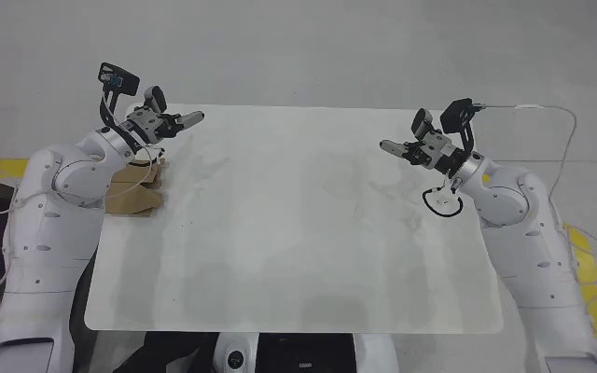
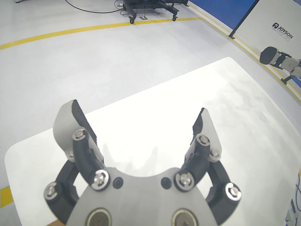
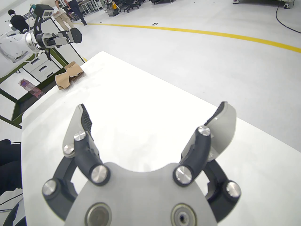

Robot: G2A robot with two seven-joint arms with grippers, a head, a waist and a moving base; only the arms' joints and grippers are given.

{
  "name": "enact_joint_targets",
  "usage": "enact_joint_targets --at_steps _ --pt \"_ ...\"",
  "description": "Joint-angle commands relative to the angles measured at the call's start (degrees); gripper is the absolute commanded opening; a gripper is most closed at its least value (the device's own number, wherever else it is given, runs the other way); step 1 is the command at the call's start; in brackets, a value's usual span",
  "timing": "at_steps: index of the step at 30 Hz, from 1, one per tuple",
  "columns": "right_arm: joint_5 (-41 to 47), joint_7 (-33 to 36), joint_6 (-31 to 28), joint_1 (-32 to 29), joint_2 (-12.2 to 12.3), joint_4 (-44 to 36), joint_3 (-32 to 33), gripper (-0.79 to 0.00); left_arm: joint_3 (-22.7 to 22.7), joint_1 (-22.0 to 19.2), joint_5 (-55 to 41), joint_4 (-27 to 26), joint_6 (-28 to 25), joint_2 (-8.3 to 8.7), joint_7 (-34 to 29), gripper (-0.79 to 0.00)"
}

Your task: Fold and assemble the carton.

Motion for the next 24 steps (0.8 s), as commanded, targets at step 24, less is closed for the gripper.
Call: enact_joint_targets --at_steps 24 --pt "0.0 0.0 0.0 0.0 0.0 0.0 0.0 0.0 -3.25 1.05 -6.31 0.59 8.25 0.16 -2.44 0.0"
